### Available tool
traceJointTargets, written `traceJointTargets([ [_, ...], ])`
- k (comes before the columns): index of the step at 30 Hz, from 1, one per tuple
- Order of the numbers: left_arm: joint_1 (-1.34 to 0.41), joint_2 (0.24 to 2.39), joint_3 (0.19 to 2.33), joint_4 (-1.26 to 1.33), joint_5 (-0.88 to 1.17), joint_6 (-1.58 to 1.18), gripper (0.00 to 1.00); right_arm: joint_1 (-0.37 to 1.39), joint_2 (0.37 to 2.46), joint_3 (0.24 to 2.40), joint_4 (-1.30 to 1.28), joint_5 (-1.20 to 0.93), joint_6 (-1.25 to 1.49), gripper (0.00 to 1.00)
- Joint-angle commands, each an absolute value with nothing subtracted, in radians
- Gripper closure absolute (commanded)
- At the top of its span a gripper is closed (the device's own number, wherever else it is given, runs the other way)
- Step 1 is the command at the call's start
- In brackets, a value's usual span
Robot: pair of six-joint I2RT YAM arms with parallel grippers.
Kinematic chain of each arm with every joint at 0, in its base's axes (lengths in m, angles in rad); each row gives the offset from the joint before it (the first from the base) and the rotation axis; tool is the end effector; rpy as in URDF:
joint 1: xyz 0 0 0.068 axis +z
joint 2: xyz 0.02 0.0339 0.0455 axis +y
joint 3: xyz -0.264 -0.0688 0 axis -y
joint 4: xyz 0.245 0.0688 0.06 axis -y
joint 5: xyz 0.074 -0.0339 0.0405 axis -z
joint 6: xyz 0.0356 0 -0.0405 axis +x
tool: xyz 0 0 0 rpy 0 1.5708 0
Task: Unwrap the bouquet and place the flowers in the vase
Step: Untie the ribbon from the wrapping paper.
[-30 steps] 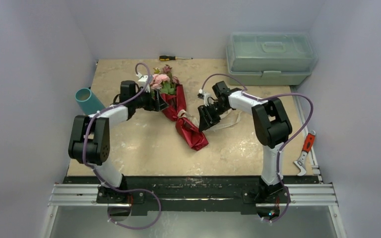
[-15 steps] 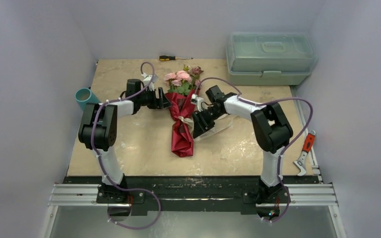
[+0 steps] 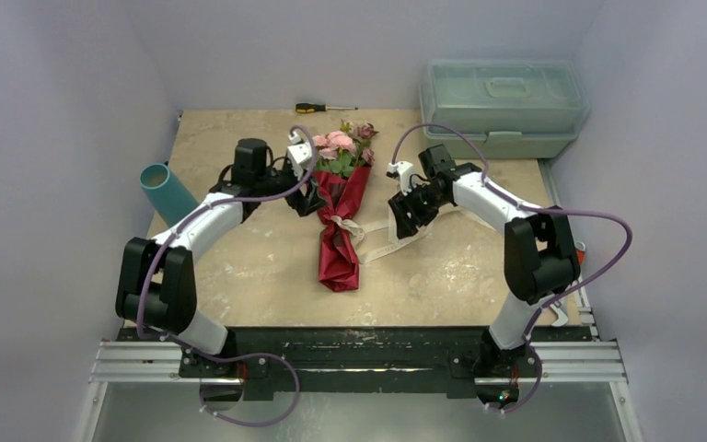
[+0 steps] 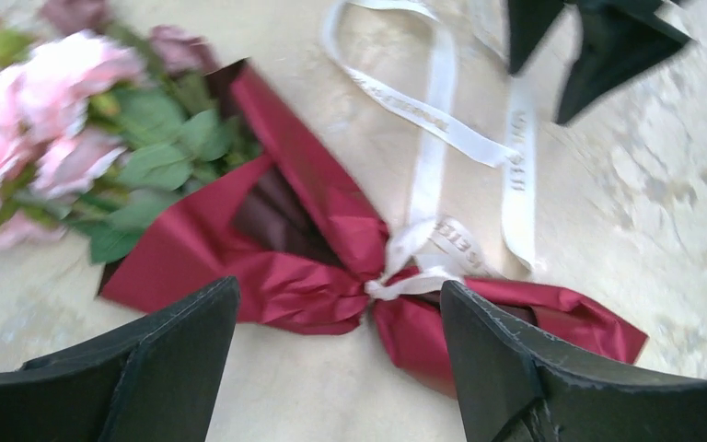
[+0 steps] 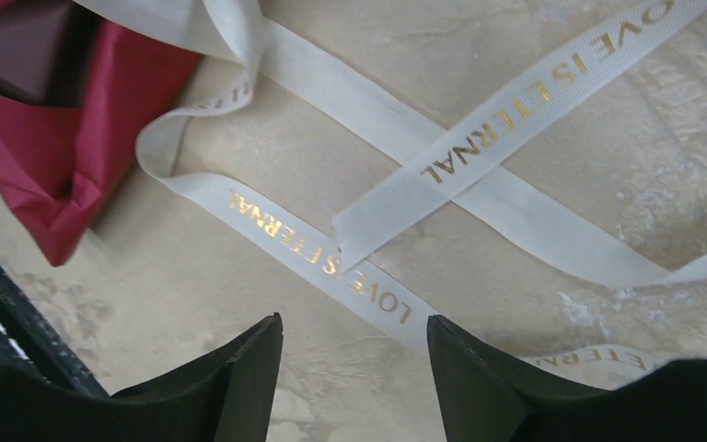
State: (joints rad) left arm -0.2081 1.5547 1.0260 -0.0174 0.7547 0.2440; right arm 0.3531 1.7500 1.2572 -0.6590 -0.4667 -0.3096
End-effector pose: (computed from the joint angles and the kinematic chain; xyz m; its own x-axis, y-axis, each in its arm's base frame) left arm 0.3305 -0.0947 0.2538 -0.3184 0.2471 -0.9152 0.8246 0.5484 -0.1388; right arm 0.3269 0.1376 0.2136 -0.6700 -0.5369 -0.5127 -0.7189 0.6416 0.2675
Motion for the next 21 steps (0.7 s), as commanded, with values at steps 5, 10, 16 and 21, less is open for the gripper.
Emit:
traceJointTargets([
  [5,-0.365,1.493,1.007,-0.171,0.763,0.548,0.2,0.337,1.751,1.192,-0.609,-0.238,-0.457,0.28],
  [10,-0.37,1.493,1.009,-0.16,0.753,0.531,0.2,0.334,1.785,1.163,-0.555,-0.186,-0.477,0.27],
  [16,-0.37,1.469,0.998,-0.166,0.736,0.522,0.2,0.333,1.837,1.141,-0.567,-0.126,-0.533,0.31],
  [21,-0.366,1.441,0.973,-0.145,0.706,0.491,0.2,0.334,1.887,1.129,-0.633,-0.13,-0.546,0.61],
])
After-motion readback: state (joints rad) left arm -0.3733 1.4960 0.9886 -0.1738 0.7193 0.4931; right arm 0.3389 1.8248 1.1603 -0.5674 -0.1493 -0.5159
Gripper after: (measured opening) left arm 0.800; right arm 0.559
